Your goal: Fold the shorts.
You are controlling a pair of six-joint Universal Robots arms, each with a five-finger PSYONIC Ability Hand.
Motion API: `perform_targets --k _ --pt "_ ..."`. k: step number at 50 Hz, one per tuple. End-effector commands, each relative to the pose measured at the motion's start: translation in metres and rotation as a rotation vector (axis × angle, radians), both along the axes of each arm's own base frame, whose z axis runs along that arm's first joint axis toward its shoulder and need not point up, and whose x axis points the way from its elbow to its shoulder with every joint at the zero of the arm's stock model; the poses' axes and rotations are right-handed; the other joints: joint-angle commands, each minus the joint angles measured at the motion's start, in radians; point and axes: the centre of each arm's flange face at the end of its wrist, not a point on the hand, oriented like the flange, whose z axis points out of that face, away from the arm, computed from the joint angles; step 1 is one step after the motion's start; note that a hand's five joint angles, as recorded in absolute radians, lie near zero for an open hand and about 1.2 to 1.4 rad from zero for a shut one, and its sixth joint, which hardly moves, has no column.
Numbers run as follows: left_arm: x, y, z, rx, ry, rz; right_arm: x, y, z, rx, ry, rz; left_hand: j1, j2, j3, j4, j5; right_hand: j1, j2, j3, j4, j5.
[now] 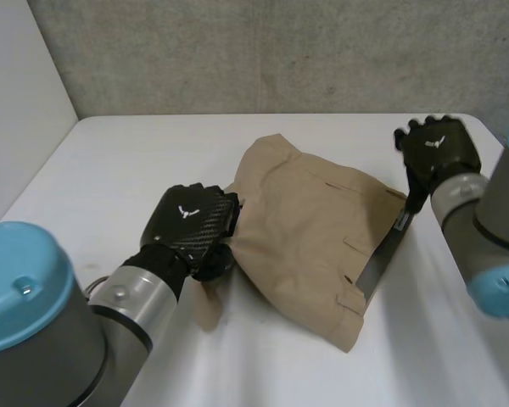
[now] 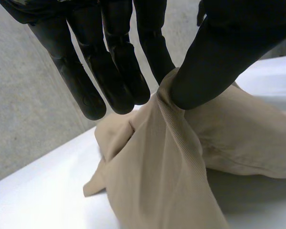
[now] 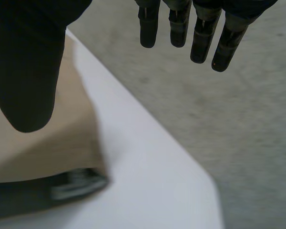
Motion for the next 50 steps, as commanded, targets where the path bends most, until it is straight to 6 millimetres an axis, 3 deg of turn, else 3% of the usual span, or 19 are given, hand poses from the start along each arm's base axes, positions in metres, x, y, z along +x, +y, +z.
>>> perform_targets --k 1,4,7,11,16,20,21,24,25,26,30,34,41,46,50 --pt "-0.010 -0.017 -0.019 0.032 -0.034 0.011 -0.003 0.065 -0.011 0.224 -0.102 0.155 0.258 0.200 0.206 0.197 0.260 0.034 0.016 0.021 0.003 -0.008" --pt "-0.015 -0.026 -0.024 0.036 -0.040 0.019 -0.006 0.088 -0.032 0.369 -0.173 0.183 0.258 0.200 0.206 0.197 0.260 0.038 0.019 0.024 0.006 -0.005" --pt "-0.018 -0.031 -0.025 0.034 -0.038 0.020 -0.008 0.100 -0.047 0.464 -0.271 0.159 0.258 0.200 0.206 0.197 0.260 0.017 -0.001 0.003 -0.014 -0.025" --pt "-0.022 -0.036 -0.024 0.028 -0.033 0.022 -0.004 0.098 -0.058 0.484 -0.399 0.139 0.258 0.200 0.206 0.197 0.260 0.014 -0.004 0.000 -0.017 -0.028" --pt "-0.023 -0.036 -0.022 0.022 -0.026 0.021 0.000 0.095 -0.077 0.530 -0.419 0.130 0.258 0.200 0.206 0.197 0.260 0.029 0.010 0.015 -0.003 -0.014" --pt "-0.023 -0.037 -0.019 0.014 -0.020 0.022 0.011 0.104 -0.089 0.563 -0.391 0.159 0.258 0.200 0.206 0.197 0.260 0.064 0.045 0.050 0.032 0.021" --pt "-0.024 -0.037 -0.019 0.013 -0.019 0.022 0.013 0.106 -0.090 0.566 -0.385 0.170 0.258 0.200 0.206 0.197 0.260 0.096 0.077 0.082 0.064 0.054" --pt "-0.024 -0.038 -0.017 0.011 -0.015 0.022 0.019 0.106 -0.098 0.561 -0.372 0.182 0.258 0.200 0.206 0.197 0.260 0.476 0.458 0.462 0.445 0.434" --pt "-0.024 -0.038 -0.017 0.011 -0.015 0.022 0.020 0.103 -0.097 0.532 -0.377 0.177 0.258 0.200 0.206 0.197 0.260 0.952 0.933 0.938 0.920 0.909" --pt "-0.024 -0.037 -0.018 0.013 -0.017 0.022 0.020 0.101 -0.097 0.511 -0.378 0.173 0.258 0.200 0.206 0.197 0.260 1.194 1.175 1.180 1.162 1.151" --pt "-0.022 -0.034 -0.021 0.027 -0.026 0.019 0.020 0.089 -0.078 0.351 -0.382 0.189 0.258 0.200 0.206 0.197 0.260 1.196 1.178 1.182 1.165 1.154" --pt "-0.015 -0.024 -0.032 0.059 -0.062 0.017 0.020 0.087 -0.056 0.236 -0.313 0.220 -0.509 -0.567 -0.561 -0.570 -0.507 1.196 1.178 1.182 1.165 1.154" --pt "0.006 -0.010 -0.039 0.095 -0.087 0.053 0.021 0.081 -0.048 0.151 -0.187 0.236 -0.622 -0.680 -0.674 -0.683 -0.620 1.196 1.178 1.182 1.165 1.154" --pt "0.032 -0.017 -0.042 0.105 -0.111 0.222 0.019 0.080 -0.048 0.138 -0.156 0.215 -0.690 -0.748 -0.742 -0.751 -0.688 1.196 1.178 1.182 1.165 1.154" --pt "0.039 -0.018 -0.044 0.116 -0.105 0.283 0.019 0.081 -0.048 0.139 -0.154 0.215 -0.699 -0.757 -0.751 -0.760 -0.697 1.196 1.178 1.182 1.165 1.154"
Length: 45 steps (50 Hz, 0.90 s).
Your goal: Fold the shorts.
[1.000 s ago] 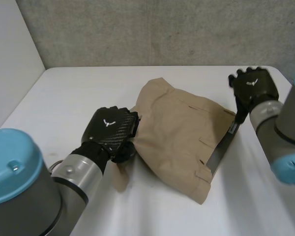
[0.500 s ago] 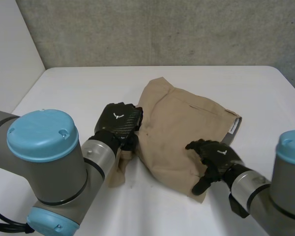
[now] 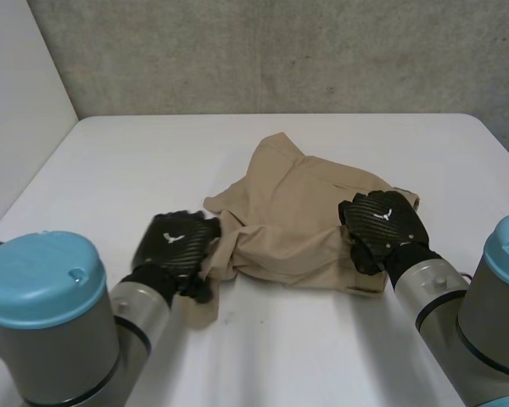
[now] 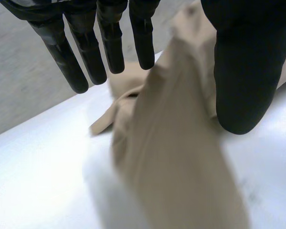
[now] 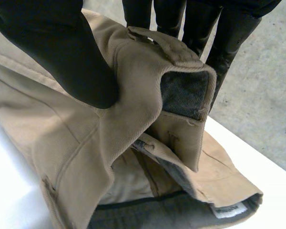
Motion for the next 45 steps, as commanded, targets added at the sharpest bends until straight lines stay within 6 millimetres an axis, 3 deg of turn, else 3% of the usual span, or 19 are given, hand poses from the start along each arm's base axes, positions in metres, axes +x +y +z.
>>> perform_targets --k 1,11,22,25,26,27,29,34,35,40,43,45 --pt "0.026 -0.004 -0.004 0.014 -0.013 0.187 -0.001 0.000 -0.002 -0.007 0.031 -0.013 -0.057 -0.061 -0.068 -0.057 -0.052 0.417 0.220 0.247 0.215 0.254" --pt "0.033 -0.006 -0.007 0.120 0.112 0.260 -0.001 0.004 -0.003 0.000 0.032 -0.008 -0.036 -0.041 -0.048 -0.036 -0.031 0.417 0.220 0.247 0.215 0.254" --pt "0.029 -0.004 -0.024 0.244 0.094 0.232 -0.001 0.003 0.000 -0.010 0.027 -0.009 0.023 0.018 0.011 0.022 0.027 0.417 0.220 0.247 0.215 0.254" --pt "0.027 -0.008 -0.029 0.263 0.094 0.221 -0.001 0.003 0.002 -0.016 0.027 -0.010 0.254 0.249 0.242 0.253 0.258 0.417 0.220 0.247 0.215 0.254" --pt "0.027 -0.010 -0.028 0.262 0.096 0.227 -0.001 0.003 0.006 -0.027 0.024 -0.010 0.400 0.395 0.388 0.400 0.405 0.417 0.220 0.247 0.215 0.254" --pt "0.029 -0.016 -0.027 0.252 0.102 0.245 -0.001 0.003 0.008 -0.036 0.021 -0.008 0.779 0.775 0.768 0.779 0.784 0.417 0.220 0.247 0.215 0.254" --pt "0.031 -0.023 -0.023 0.239 0.114 0.262 -0.001 0.004 0.016 -0.060 0.015 -0.006 0.900 0.895 0.888 0.900 0.905 0.417 0.220 0.247 0.215 0.254" --pt "0.033 -0.042 0.017 0.121 0.189 0.280 -0.004 0.008 0.048 -0.167 0.083 0.007 0.900 0.895 0.888 0.900 0.905 0.417 0.220 0.247 0.215 0.254" --pt "0.035 -0.043 0.039 0.063 0.230 0.274 -0.004 0.008 0.052 -0.179 0.105 0.009 0.900 0.895 0.888 0.900 0.905 0.417 0.220 0.247 0.215 0.254" --pt "0.042 -0.032 0.097 -0.112 0.277 0.235 -0.010 0.013 0.079 -0.252 0.228 0.021 0.900 0.895 0.888 0.900 0.905 0.417 0.220 0.247 0.215 0.254" --pt "0.051 -0.015 0.137 -0.247 0.278 0.209 -0.012 0.017 0.097 -0.284 0.272 0.025 0.900 0.895 0.888 0.900 0.905 0.417 0.220 0.247 0.215 0.254" --pt "0.054 -0.006 0.149 -0.287 0.266 0.192 -0.013 0.020 0.109 -0.299 0.271 0.024 0.900 0.895 0.888 0.900 0.905 0.417 0.220 0.247 0.215 0.254"
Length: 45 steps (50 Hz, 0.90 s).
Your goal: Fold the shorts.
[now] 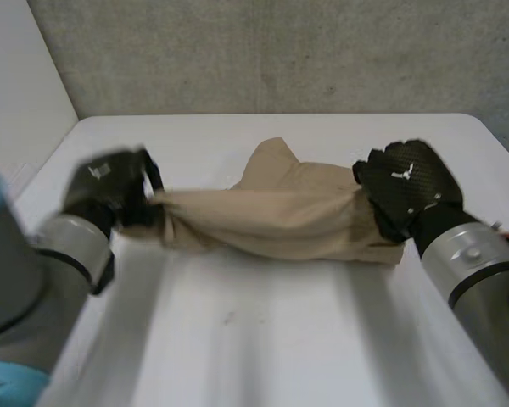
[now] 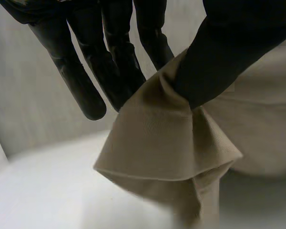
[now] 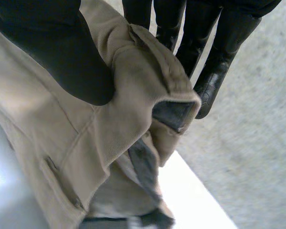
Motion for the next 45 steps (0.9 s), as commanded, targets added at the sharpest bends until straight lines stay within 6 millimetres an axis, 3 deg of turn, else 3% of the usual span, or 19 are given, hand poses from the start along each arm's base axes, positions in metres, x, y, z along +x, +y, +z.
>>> perform_targets --k 1,8,12,15,16,21,26,29,30,31,34,35,37,38,40,42,45 --pt "0.018 0.043 0.087 -0.289 -0.037 -0.043 -0.008 0.012 0.054 -0.093 0.088 0.002 0.299 0.204 0.210 0.202 0.251 0.418 0.220 0.234 0.215 0.254" --pt "0.026 0.074 0.120 -0.387 -0.026 -0.121 -0.013 0.024 0.092 -0.128 0.075 0.010 0.299 0.204 0.210 0.202 0.251 0.418 0.220 0.234 0.215 0.254" --pt "0.026 0.077 0.119 -0.387 -0.027 -0.140 -0.012 0.024 0.091 -0.097 0.092 0.018 0.299 0.204 0.210 0.202 0.251 0.418 0.220 0.234 0.215 0.254" --pt "0.020 0.068 0.102 -0.331 -0.056 -0.148 -0.009 0.019 0.081 -0.061 0.113 0.026 0.299 0.204 0.210 0.202 0.251 0.418 0.220 0.234 0.215 0.254" --pt "0.017 0.063 0.094 -0.302 -0.072 -0.152 -0.004 0.009 0.066 -0.014 0.137 0.029 0.299 0.204 0.210 0.202 0.251 0.418 0.220 0.234 0.215 0.254" --pt "-0.002 0.025 0.040 -0.128 -0.184 -0.161 0.010 -0.018 0.030 0.084 0.188 0.034 0.299 0.204 0.210 0.202 0.251 0.418 0.220 0.234 0.215 0.254" --pt "-0.021 -0.025 0.022 -0.142 -0.282 -0.146 0.024 -0.046 0.018 0.073 0.165 0.025 0.299 0.204 0.210 0.202 0.251 0.418 0.220 0.234 0.215 0.254" --pt "-0.029 -0.062 0.036 -0.243 -0.293 -0.099 0.034 -0.069 0.029 -0.042 0.100 0.007 0.299 0.204 0.210 0.202 0.251 0.418 0.220 0.234 0.215 0.254" --pt "-0.029 -0.072 0.046 -0.289 -0.288 -0.079 0.038 -0.079 0.044 -0.127 0.047 -0.006 0.299 0.204 0.210 0.202 0.251 0.418 0.220 0.234 0.215 0.254" --pt "-0.031 -0.082 0.068 -0.367 -0.267 -0.044 0.040 -0.083 0.054 -0.174 0.014 -0.014 0.299 0.204 0.210 0.202 0.251 0.418 0.220 0.234 0.215 0.254" --pt "-0.031 -0.090 0.106 -0.492 -0.213 0.014 0.042 -0.093 0.090 -0.338 -0.119 -0.049 0.299 0.204 0.210 0.202 0.251 0.418 0.220 0.234 0.215 0.254" --pt "-0.029 -0.092 0.129 -0.570 -0.172 0.053 0.042 -0.093 0.099 -0.375 -0.153 -0.054 0.299 0.204 0.210 0.202 0.251 0.418 0.220 0.234 0.215 0.254" --pt "-0.027 -0.092 0.147 -0.634 -0.132 0.082 0.041 -0.089 0.119 -0.444 -0.213 -0.057 0.299 0.204 0.210 0.202 0.251 0.418 0.220 0.234 0.215 0.254" --pt "-0.027 -0.089 0.155 -0.663 -0.116 0.090 0.038 -0.082 0.139 -0.505 -0.263 -0.051 0.299 0.204 0.210 0.202 0.251 0.418 0.220 0.234 0.215 0.254" --pt "-0.022 -0.071 0.181 -0.743 -0.070 0.103 0.034 -0.073 0.155 -0.542 -0.289 -0.046 0.299 0.204 0.210 0.202 0.251 0.418 0.220 0.234 0.215 0.254" --pt "-0.018 -0.059 0.191 -0.770 -0.052 0.102 0.029 -0.064 0.164 -0.548 -0.292 -0.043 0.299 0.204 0.210 0.202 0.251 0.418 0.220 0.234 0.215 0.254" --pt "-0.014 -0.040 0.182 -0.741 -0.066 0.079 0.028 -0.058 0.158 -0.498 -0.260 -0.021 0.299 0.204 0.210 0.202 0.251 0.418 0.220 0.234 0.215 0.254"
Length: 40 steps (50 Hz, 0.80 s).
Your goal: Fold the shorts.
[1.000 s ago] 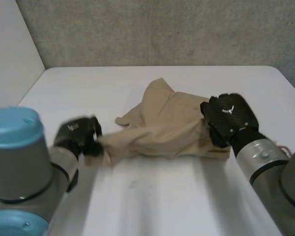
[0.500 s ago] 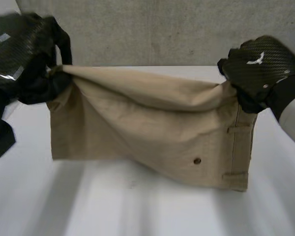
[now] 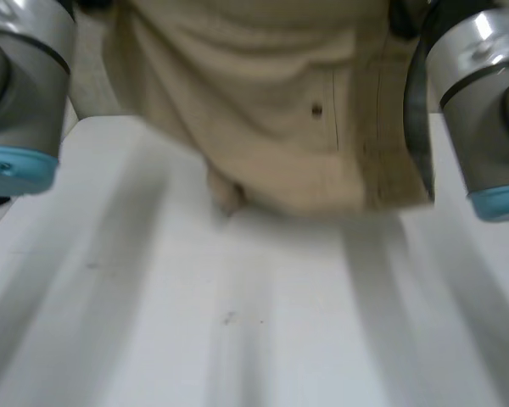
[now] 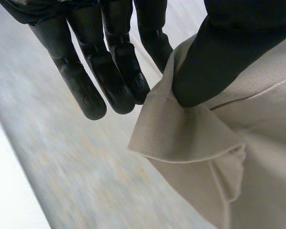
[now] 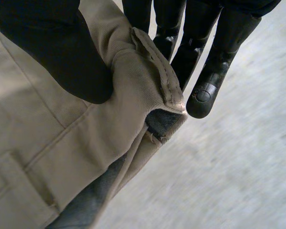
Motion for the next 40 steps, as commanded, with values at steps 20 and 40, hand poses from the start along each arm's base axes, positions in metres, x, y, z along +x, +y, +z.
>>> perform_targets --k 20,40 --pt "0.045 0.111 -0.133 0.408 -0.203 -0.036 -0.048 0.057 -0.099 0.791 0.351 0.108 0.272 0.196 0.204 0.197 0.251 0.418 0.220 0.234 0.201 0.254" --pt "0.013 0.049 -0.247 0.714 -0.353 -0.028 -0.034 -0.009 -0.195 0.999 0.153 0.134 0.272 0.196 0.204 0.197 0.251 -0.617 -0.815 -0.800 -0.833 -0.781"
